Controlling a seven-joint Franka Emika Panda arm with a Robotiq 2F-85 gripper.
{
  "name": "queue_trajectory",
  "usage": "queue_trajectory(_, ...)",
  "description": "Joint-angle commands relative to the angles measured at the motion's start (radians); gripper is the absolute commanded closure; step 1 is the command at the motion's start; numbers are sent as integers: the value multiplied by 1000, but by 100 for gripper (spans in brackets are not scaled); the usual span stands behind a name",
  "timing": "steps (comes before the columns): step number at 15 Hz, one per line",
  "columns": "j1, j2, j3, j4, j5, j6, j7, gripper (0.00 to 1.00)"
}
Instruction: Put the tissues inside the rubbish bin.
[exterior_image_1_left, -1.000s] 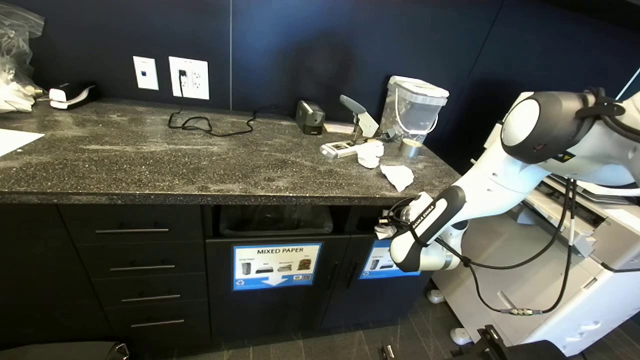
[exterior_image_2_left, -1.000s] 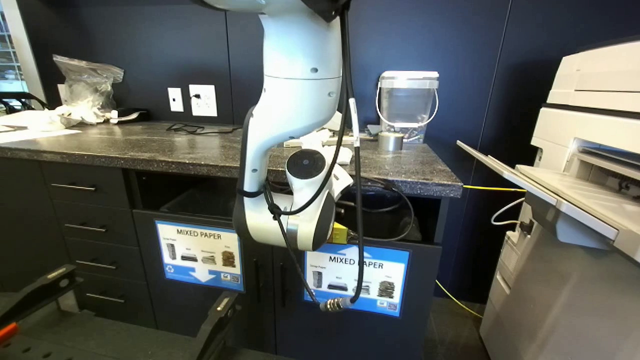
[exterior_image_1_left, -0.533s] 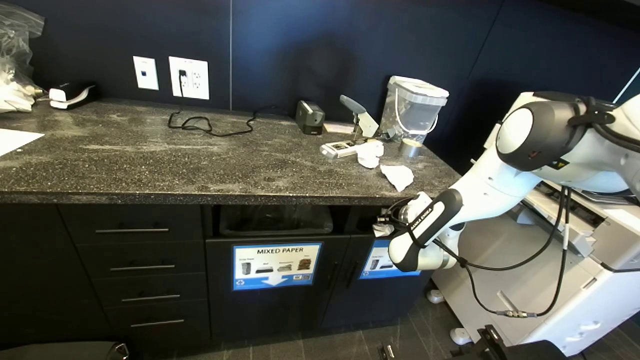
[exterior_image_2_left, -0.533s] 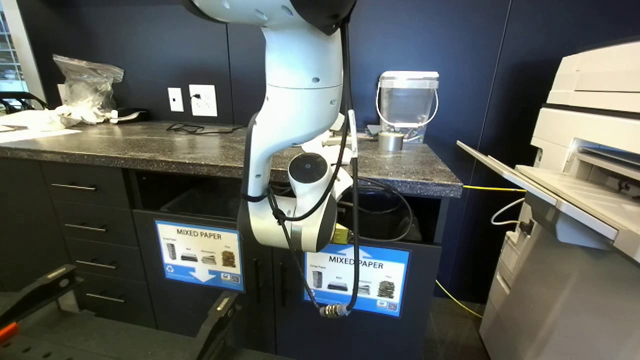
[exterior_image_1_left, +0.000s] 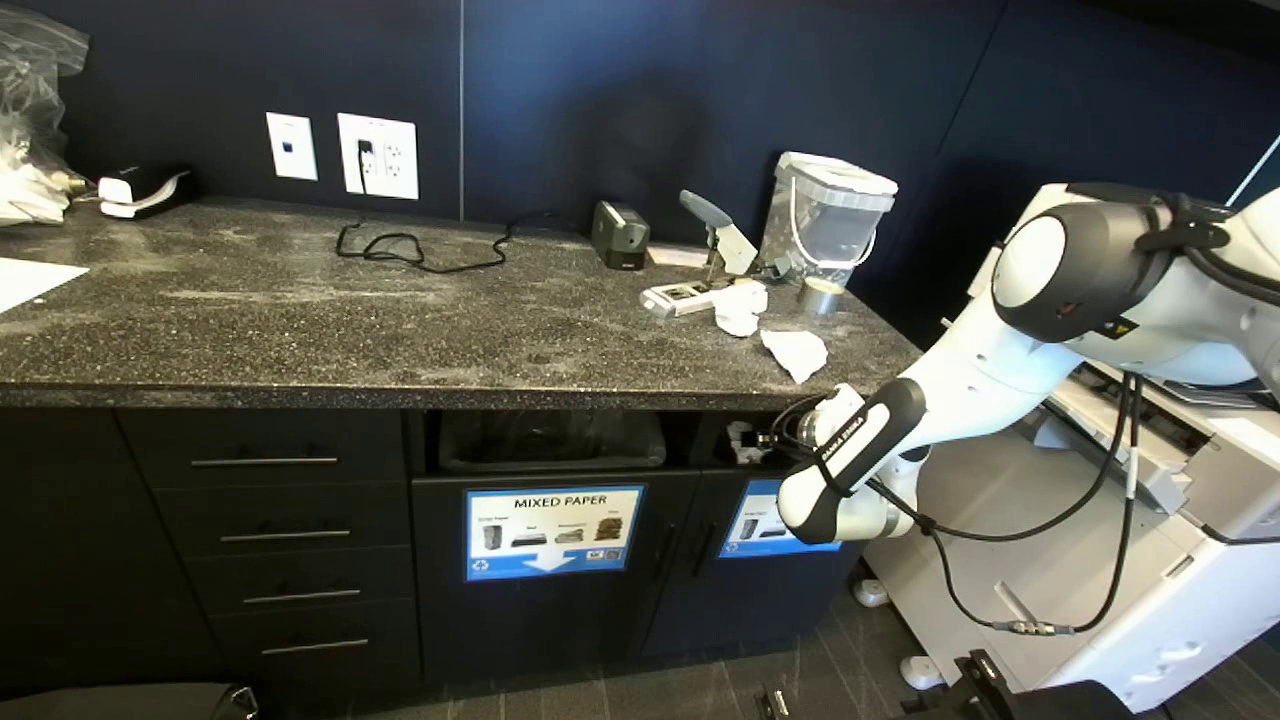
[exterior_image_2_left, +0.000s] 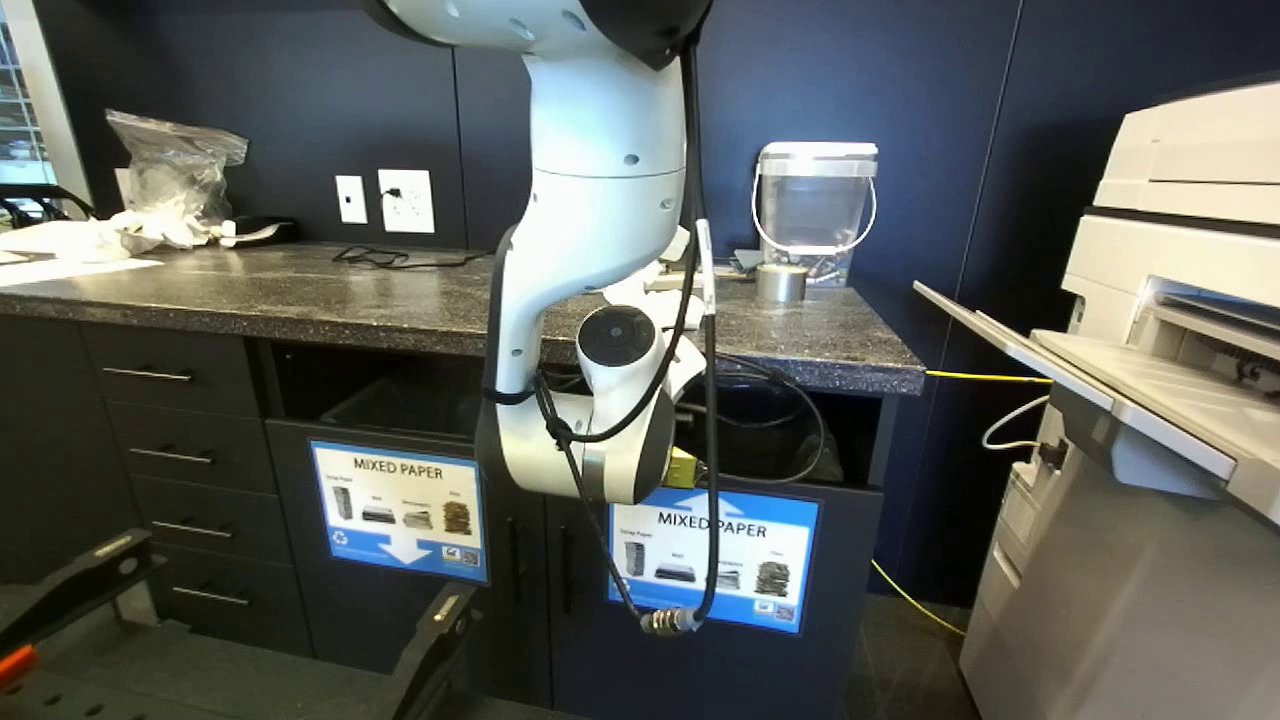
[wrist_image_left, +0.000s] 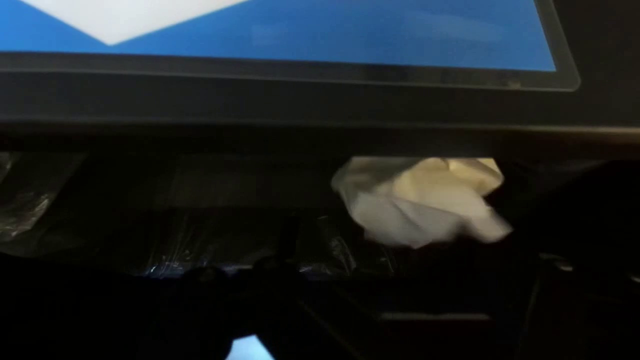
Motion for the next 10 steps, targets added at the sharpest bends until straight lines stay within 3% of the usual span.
queue_trajectory(1,51,15,-35,51,52,-53,20,0)
queue_trajectory(6,125,-67,-107,-27,143,-178,-9,0)
queue_trajectory(10,170,-206,-155,-142,158,-315,-36,0)
